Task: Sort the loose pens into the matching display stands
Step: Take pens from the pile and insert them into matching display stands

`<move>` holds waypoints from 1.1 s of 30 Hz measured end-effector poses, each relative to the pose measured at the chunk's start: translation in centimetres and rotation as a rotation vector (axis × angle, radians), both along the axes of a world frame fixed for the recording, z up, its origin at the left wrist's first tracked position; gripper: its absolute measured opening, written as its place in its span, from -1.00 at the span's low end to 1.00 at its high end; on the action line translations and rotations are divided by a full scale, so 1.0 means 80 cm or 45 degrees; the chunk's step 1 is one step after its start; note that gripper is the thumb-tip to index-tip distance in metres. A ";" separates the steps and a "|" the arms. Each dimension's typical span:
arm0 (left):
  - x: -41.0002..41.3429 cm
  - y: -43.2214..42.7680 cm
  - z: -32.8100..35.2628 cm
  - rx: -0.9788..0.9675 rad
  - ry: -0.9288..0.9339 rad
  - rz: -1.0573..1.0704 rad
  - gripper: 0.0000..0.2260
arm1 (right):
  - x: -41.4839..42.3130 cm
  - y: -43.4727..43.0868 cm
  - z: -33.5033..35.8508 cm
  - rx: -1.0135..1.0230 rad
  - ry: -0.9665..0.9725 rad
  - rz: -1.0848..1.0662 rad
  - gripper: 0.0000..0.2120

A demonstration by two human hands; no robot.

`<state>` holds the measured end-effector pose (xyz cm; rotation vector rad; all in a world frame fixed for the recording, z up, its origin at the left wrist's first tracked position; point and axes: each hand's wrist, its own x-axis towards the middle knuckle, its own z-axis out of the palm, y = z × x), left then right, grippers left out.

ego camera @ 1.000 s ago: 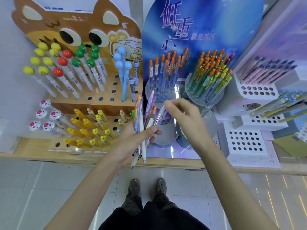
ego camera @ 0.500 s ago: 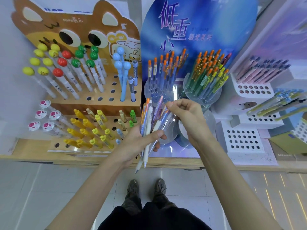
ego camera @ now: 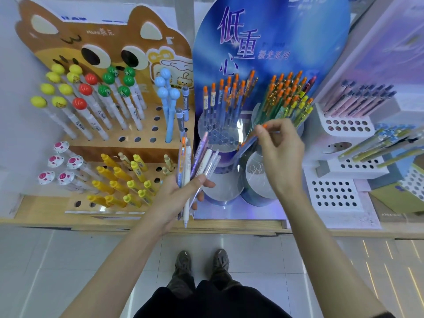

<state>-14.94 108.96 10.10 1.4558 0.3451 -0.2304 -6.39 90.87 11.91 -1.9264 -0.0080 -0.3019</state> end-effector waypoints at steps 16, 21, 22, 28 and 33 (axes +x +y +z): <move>0.003 0.009 0.003 -0.046 -0.050 0.075 -0.82 | -0.016 0.003 -0.047 -0.168 -0.099 0.008 -0.90; 0.003 0.012 0.006 -0.059 -0.043 0.082 -0.83 | -0.023 0.006 -0.049 -0.101 -0.100 -0.023 -0.87; 0.003 0.012 0.006 -0.059 -0.044 0.077 -0.83 | -0.023 0.007 -0.050 -0.105 -0.097 -0.028 -0.87; 0.001 0.014 0.003 -0.053 -0.058 0.045 -0.80 | -0.025 0.011 -0.052 -0.173 -0.195 -0.039 -0.92; 0.001 0.017 0.002 -0.047 -0.048 0.047 -0.78 | -0.027 0.015 -0.052 -0.110 -0.133 -0.086 -0.87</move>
